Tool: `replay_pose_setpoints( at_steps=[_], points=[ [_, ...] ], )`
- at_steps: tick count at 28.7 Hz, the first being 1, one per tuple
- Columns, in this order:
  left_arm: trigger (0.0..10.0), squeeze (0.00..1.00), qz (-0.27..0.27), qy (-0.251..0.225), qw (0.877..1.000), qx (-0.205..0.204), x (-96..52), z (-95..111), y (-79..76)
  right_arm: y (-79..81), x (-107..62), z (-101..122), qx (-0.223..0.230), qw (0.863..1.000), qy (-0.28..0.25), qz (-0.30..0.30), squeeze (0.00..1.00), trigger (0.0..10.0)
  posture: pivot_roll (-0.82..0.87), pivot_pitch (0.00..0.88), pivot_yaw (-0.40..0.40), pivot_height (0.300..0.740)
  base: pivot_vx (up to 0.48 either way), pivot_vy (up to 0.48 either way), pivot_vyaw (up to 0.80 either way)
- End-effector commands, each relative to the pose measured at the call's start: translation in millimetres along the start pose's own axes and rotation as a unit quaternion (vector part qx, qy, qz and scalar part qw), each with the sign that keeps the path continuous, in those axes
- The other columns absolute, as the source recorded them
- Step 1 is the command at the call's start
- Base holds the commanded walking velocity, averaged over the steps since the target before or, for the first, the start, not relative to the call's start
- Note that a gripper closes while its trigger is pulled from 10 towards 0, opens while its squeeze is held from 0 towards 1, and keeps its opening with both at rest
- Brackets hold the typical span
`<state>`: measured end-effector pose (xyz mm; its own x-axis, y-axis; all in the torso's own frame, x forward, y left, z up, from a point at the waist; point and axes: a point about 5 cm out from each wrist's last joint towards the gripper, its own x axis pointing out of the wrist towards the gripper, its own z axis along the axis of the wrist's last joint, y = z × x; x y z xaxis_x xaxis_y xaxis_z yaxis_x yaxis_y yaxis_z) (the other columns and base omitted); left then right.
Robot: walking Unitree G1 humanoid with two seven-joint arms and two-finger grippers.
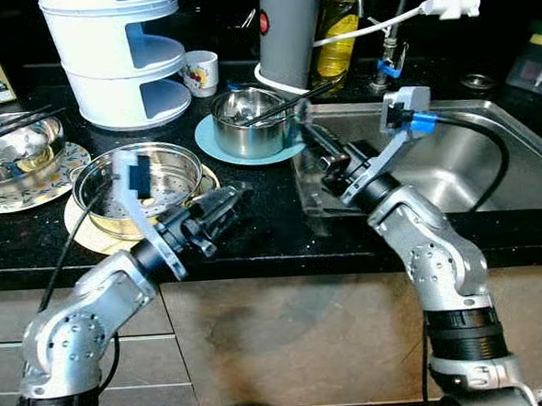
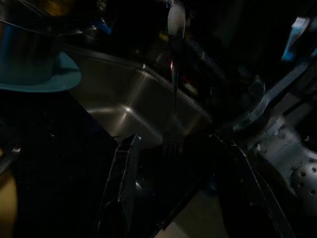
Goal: Kitchen organization
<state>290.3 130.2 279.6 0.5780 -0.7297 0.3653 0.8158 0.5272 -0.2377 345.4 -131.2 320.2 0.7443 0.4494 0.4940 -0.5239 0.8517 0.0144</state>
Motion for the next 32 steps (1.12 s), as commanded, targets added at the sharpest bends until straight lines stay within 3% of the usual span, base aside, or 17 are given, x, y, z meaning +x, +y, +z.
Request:
replay_pose_setpoints(
  at_steps=[1, 8, 11, 14, 15, 16, 23, 24, 28, 32],
  points=[
    [10.0, 0.0, -0.013, 0.013, 1.0, 0.019, 5.3, -7, -8.9, 0.1, 3.3, 11, -0.037, 0.999, -0.038, -0.011, 0.0, 0.0, 0.07, 0.182, -0.011, 0.74, 0.0, 0.0, 0.0],
    [10.0, 0.0, 0.0, 0.018, 0.998, 0.053, 12.7, -11, -11.0, -9.0, 2.8, 17, -0.076, 0.994, -0.066, -0.045, 0.0, 0.0, 0.07, 0.179, -0.008, 0.74, 0.0, 0.0, 0.0],
    [10.0, 0.0, 0.007, 0.053, 0.993, 0.104, 21.7, -24, -14.3, -30.4, -1.2, 12, -0.103, 0.981, -0.103, -0.129, 0.0, 0.0, 0.07, 0.177, -0.002, 0.74, 0.0, 0.0, 0.0],
    [10.0, 0.0, 0.01, 0.064, 0.991, 0.115, 23.0, -28, -14.1, -34.1, -2.1, 10, -0.11, 0.978, -0.106, -0.145, 0.0, 0.0, 0.07, 0.177, -0.002, 0.74, 0.0, 0.0, 0.0],
    [10.0, 0.0, 0.017, 0.076, 0.989, 0.127, 24.0, -32, -12.9, -36.0, -1.9, 5, -0.113, 0.976, -0.105, -0.152, 0.0, 0.0, 0.07, 0.177, 0.002, 0.74, 0.0, 0.0, 0.0],
    [10.0, 0.0, 0.032, 0.11, 0.979, 0.171, 29.0, -45, -9.9, -38.3, -2.4, -14, -0.112, 0.975, -0.089, -0.172, 0.0, 0.0, 0.07, 0.179, 0.005, 0.74, 0.0, 0.0, 0.0],
    [10.0, 0.0, 0.028, 0.113, 0.973, 0.199, 40.7, -55, -13.2, -40.7, -5.3, -50, -0.092, 0.973, -0.046, -0.205, 0.0, 0.0, 0.07, 0.19, 0.011, 0.74, 0.0, 0.0, 0.0],
    [10.0, 0.0, 0.027, 0.107, 0.972, 0.208, 45.0, -53, -12.9, -41.0, -3.2, -62, -0.071, 0.975, -0.027, -0.208, 0.0, 0.0, 0.08, 0.197, 0.015, 0.74, 0.0, 0.0, 0.0],
    [10.0, 0.0, 0.03, 0.102, 0.969, 0.221, 48.2, -51, -10.5, -38.7, 2.2, -71, -0.049, 0.98, -0.006, -0.195, 0.0, 0.0, 0.08, 0.204, 0.018, 0.74, 0.0, 0.0, 0.0],
    [10.0, 0.0, 0.045, 0.091, 0.967, 0.233, 48.7, -44, -5.2, -34.9, 10.4, -69, -0.057, 0.983, -0.01, -0.174, 0.0, 0.0, 0.09, 0.211, 0.015, 0.74, 0.0, 0.0, 0.0]
  ],
)
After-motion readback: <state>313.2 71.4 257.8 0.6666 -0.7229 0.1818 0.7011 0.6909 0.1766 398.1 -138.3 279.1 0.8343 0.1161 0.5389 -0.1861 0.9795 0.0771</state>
